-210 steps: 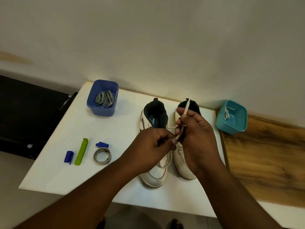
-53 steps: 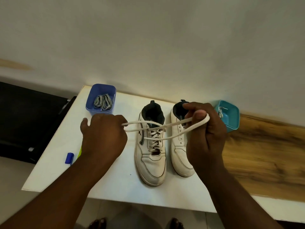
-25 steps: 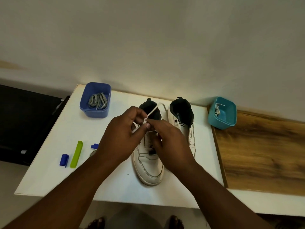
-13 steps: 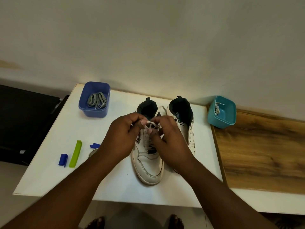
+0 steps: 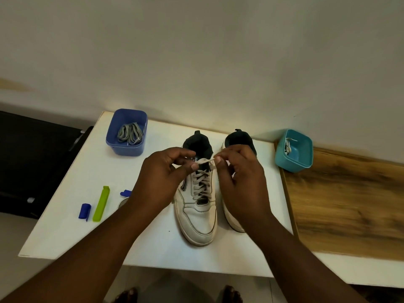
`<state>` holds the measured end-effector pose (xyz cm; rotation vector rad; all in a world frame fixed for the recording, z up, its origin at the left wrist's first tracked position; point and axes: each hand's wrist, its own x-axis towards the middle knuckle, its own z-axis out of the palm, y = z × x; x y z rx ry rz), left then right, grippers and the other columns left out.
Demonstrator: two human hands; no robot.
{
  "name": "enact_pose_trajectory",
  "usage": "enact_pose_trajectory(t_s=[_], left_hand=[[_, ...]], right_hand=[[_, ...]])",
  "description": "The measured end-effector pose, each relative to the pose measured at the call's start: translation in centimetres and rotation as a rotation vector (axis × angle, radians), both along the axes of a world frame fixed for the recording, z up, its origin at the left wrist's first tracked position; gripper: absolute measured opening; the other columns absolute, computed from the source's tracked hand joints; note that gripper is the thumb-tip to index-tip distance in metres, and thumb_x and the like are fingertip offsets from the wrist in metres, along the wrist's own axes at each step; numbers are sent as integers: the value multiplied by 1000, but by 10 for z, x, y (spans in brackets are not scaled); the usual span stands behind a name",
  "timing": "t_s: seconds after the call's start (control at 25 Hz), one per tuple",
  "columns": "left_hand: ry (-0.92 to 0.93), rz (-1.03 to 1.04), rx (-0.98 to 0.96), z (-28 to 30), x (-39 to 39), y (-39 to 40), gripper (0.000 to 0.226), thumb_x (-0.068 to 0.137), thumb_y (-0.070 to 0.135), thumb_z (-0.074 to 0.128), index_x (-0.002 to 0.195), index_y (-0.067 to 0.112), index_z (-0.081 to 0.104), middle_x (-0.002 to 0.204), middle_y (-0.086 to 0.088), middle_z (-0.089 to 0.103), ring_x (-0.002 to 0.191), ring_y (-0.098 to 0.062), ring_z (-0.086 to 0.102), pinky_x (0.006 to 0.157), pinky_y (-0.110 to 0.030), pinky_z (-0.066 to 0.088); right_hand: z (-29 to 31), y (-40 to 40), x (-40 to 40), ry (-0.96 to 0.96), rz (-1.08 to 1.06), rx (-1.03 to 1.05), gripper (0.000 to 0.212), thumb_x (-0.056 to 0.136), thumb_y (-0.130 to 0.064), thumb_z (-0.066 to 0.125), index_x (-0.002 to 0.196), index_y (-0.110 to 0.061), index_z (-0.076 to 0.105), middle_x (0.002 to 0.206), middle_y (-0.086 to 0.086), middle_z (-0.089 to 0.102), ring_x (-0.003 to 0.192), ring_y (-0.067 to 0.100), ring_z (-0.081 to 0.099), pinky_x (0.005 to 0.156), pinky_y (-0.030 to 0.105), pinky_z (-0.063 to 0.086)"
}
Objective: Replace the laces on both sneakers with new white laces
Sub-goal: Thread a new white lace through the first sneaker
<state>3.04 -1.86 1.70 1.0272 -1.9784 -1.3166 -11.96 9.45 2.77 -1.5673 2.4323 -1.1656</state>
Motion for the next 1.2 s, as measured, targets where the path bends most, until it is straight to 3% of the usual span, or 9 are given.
enact_pose_trajectory(t_s=[0.08,0.24,0.4,0.48,0.56,0.64,0.76,1.04,1.2], left_hand=[[-59,45,-43,-3,5,-5,21,91,34,73,111,32,74,88,17,72,75,5,64,68,-10,44],[-179,7,-143,-10,6,-5,13,96,31,67,105,28,76,99,9,73,85,-4,63,79,-21,47],[-336,14,-234,-13,5,-7,19,100,31,59,112,25,74,107,2,72,95,-16,64,81,-24,41],[-399,72,-265,-17,9,-9,22,100,35,60,116,28,71,113,2,70,99,-17,63,83,-26,41],[-423,24,-304,-19,9,-3,28,96,41,64,122,33,66,122,5,65,109,-17,60,90,-34,47],[-418,-18,-358,-20,2,5,31,94,40,66,124,32,65,124,6,65,111,-18,59,94,-40,49],[-374,10,-395,-19,-4,6,23,95,38,66,116,29,67,114,5,68,103,-16,62,91,-39,51],[-316,-19,-326,-18,2,-3,16,93,43,68,105,34,74,92,14,72,87,-8,64,85,-37,52],[-345,19,-418,-14,9,-8,10,93,43,68,97,37,75,90,13,71,82,-8,62,78,-31,48]], right_hand=[[6,4,-9,-229,-23,107,36,105,-36,54,81,-12,64,81,1,57,69,9,54,62,32,43],[33,16,-30,-601,-124,213,63,96,-57,58,81,3,67,59,11,50,52,18,45,55,35,40],[50,25,-47,-39,-447,113,65,98,-66,51,58,-15,57,52,0,52,49,15,50,54,28,38],[44,30,-55,163,-537,143,57,96,-68,52,70,-19,63,77,1,63,70,20,60,63,31,45],[28,29,-55,288,-451,225,40,94,-60,62,103,-21,69,118,7,60,104,29,59,81,38,50],[10,21,-37,166,-168,334,37,93,-50,68,121,-27,63,130,2,52,111,23,57,87,37,51],[-11,6,-6,55,77,496,38,88,-54,72,116,-31,63,118,-8,53,95,15,60,77,34,53],[-17,4,-13,10,85,441,19,101,-44,58,94,-27,63,99,-6,57,85,14,57,74,37,52],[2,11,-37,-63,-7,407,19,100,-43,60,85,-32,62,89,-11,57,76,7,57,63,27,44]])
